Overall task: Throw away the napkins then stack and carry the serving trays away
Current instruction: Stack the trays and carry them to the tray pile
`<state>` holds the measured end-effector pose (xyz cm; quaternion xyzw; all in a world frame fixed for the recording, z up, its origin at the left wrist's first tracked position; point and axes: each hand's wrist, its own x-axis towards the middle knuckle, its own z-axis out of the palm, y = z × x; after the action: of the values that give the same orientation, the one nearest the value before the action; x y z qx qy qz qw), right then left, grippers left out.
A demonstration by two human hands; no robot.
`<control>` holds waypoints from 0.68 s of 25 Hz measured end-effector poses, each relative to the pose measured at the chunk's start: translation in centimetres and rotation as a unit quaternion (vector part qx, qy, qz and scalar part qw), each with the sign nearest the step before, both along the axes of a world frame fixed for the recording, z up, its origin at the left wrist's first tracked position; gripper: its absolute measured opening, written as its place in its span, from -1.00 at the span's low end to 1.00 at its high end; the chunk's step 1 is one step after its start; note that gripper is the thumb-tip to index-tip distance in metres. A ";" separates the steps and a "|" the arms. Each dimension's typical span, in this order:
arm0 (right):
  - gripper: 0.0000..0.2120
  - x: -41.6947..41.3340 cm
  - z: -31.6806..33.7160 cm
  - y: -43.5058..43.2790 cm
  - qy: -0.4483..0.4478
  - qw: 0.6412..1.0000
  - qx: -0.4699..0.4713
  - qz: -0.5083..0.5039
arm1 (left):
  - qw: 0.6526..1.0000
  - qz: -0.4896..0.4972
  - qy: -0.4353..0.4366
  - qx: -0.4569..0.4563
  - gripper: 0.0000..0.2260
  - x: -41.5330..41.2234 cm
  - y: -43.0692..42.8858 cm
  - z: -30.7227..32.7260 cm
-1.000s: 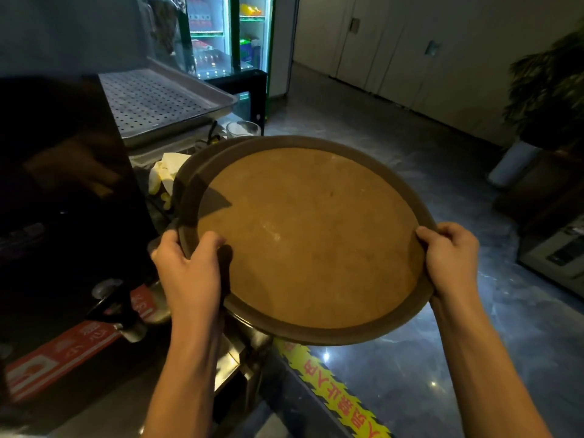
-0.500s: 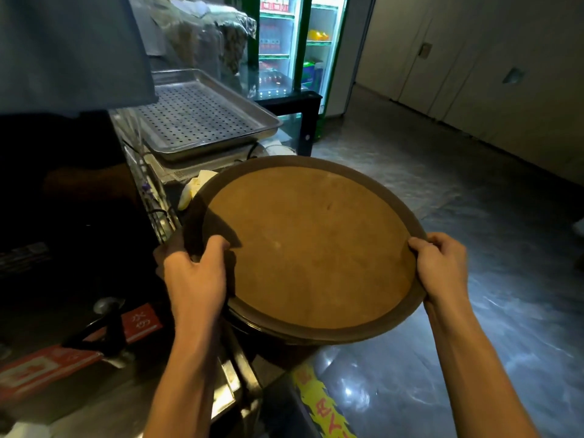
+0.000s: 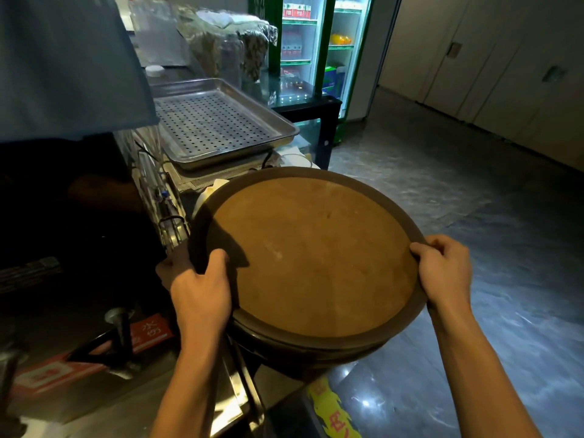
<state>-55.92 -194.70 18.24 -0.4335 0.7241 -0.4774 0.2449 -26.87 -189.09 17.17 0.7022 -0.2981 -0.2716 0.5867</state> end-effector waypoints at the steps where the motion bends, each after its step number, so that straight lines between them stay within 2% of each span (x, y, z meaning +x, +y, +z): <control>1: -0.85 0.0 0.0 0.1 -0.002 1.000 -0.001 -0.002 | 1.000 -0.004 -0.006 -0.011 -0.59 0.1 0.1 0.1; 5: -0.91 0.2 0.2 0.1 -0.029 0.999 0.000 -0.019 | 1.000 -0.010 -0.001 -0.013 -0.64 -0.1 0.2 -0.5; 11: -0.87 0.3 0.1 0.1 -0.025 0.999 -0.004 -0.022 | 1.000 -0.010 -0.026 -0.001 -0.42 -0.9 -0.4 -1.0; 17: -0.80 1.0 0.1 1.0 -0.005 1.000 -0.001 -0.025 | 0.998 -0.033 -0.052 0.020 -0.39 -0.2 -0.2 -0.5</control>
<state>-54.96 -193.70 18.36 -0.4130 0.7332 -0.4861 0.2356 -27.02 -189.31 16.68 0.7170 -0.3455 -0.2595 0.5470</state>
